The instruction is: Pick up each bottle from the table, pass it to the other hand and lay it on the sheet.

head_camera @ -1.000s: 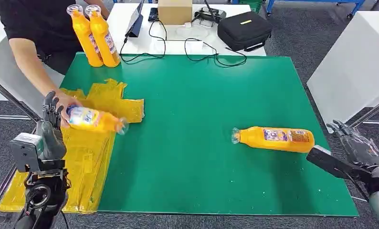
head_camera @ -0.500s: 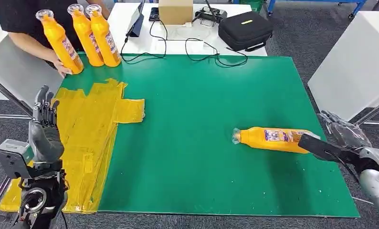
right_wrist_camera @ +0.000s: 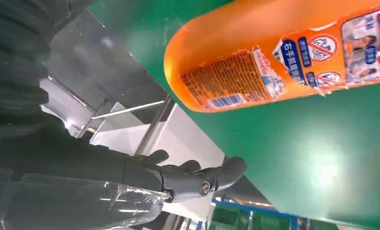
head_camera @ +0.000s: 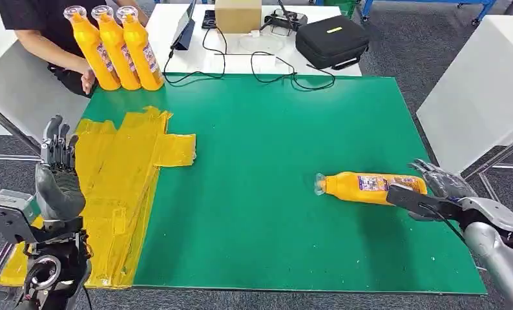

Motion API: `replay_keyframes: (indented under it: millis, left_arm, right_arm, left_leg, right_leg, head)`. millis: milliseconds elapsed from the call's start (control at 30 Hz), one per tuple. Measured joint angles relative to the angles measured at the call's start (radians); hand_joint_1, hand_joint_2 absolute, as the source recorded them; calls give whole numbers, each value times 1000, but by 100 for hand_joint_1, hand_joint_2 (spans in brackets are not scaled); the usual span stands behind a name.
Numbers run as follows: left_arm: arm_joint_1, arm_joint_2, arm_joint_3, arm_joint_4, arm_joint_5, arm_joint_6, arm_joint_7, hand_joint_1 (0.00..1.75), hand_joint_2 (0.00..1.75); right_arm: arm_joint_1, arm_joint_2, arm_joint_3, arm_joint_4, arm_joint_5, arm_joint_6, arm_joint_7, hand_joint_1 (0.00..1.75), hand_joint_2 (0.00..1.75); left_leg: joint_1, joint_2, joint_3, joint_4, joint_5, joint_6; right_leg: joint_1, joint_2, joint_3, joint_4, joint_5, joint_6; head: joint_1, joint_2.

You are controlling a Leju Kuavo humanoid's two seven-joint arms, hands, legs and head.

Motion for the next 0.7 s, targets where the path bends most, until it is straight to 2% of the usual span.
replay_keyframes:
  millis: [367,700]
  left_arm:
    - [-2,0,-11,0,12,0,0,0,0]
    - [-23,-2,-30,0,18,-10,9,0,0]
  right_arm:
    - [-52,24,55,85,-5,0,-8,0,175]
    - [-125,116,146,197,40,-6,5,0,175]
  left_leg:
    - [0,0,0,0,0,0]
    - [0,0,0,0,0,0]
  right_leg:
    - [0,0,0,0,0,0]
    - [0,0,0,0,0,0]
  head:
    - [0,0]
    - [0,0]
